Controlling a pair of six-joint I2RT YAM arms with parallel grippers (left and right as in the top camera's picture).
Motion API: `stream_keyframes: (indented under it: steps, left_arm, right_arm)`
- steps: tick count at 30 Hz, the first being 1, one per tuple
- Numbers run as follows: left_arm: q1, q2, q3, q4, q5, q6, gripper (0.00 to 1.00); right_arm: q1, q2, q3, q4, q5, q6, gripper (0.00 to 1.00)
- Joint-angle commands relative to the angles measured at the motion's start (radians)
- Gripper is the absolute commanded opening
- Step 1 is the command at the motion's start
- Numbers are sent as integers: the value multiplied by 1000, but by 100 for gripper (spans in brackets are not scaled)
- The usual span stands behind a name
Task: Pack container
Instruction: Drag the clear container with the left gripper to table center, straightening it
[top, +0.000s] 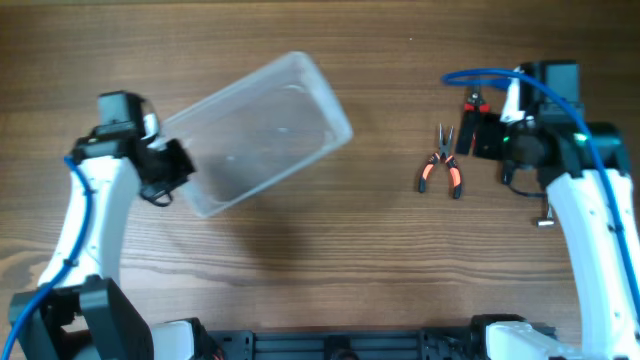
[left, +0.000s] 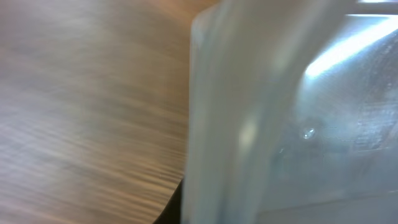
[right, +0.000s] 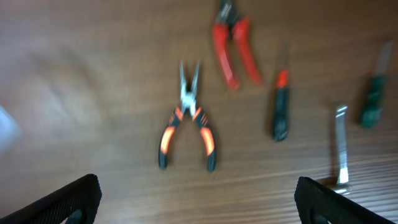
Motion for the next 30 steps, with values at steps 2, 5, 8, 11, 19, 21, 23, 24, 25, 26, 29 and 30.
stream_keyframes:
  steps: [2,5,8,11,19,21,23,24,25,26,29,30]
  left_arm:
    - [-180,-19,25,7,50,101,4]
    - [-279,6,25,16,41,101,4]
    - [-348,40,25,43,-10,101,4]
    - [-370,71,25,68,-29,101,4]
    - [-333,147,25,122,-41,101,4]
    - [-326,161,25,144,-41,101,4]
    - [-324,172,25,170,-45,101,4]
    - [-325,177,25,186,-57,101,4]
    - [-325,180,25,196,-63,101,4]
    - [-324,183,25,210,-68,102,4]
    - [-325,189,25,263,-79,102,4]
    - [-325,189,25,278,-82,102,4]
  right_arm:
    - [-41,-82,55,2,78,71,100]
    - [-66,-104,55,-4,78,70,100]
    - [-84,-112,55,-11,77,69,100]
    - [-87,-111,55,-20,77,62,100]
    - [-87,-111,55,-58,77,59,100]
    - [-87,-111,55,-62,77,58,100]
    - [-87,-111,55,-63,77,59,100]
    - [-87,-111,55,-64,77,58,100]
    - [-87,-111,55,-66,77,59,100]
    - [-87,-111,55,-68,77,58,100]
    - [-87,-111,55,-75,77,58,100]
    - [-87,-111,55,-78,77,57,100]
